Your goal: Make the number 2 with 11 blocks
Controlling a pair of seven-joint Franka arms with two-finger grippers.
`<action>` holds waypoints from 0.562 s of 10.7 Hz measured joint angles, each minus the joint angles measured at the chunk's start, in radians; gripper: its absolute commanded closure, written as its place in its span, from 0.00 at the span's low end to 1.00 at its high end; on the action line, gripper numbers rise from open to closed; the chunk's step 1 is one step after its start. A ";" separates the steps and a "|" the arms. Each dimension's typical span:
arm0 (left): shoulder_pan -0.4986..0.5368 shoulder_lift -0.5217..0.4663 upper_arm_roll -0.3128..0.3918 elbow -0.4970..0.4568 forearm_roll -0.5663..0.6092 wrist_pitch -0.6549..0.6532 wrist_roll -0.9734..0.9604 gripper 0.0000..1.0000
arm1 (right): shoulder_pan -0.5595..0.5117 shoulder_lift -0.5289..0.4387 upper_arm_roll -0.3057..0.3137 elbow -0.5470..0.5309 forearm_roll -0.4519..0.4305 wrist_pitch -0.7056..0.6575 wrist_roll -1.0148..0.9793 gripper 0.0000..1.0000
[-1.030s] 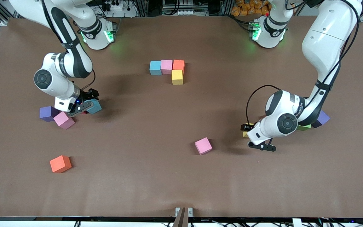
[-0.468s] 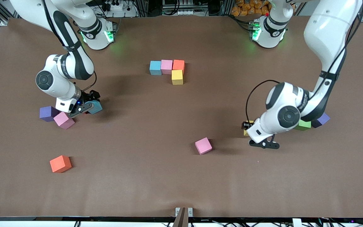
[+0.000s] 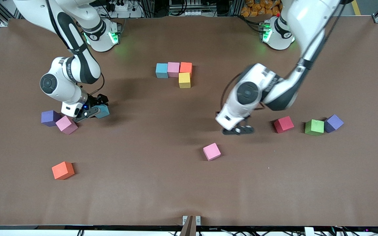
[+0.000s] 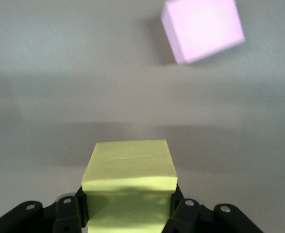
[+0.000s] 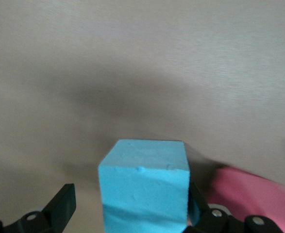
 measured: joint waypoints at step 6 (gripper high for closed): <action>-0.148 0.022 0.001 -0.004 -0.108 0.061 -0.044 1.00 | 0.036 0.010 0.002 -0.002 0.074 -0.001 -0.013 0.00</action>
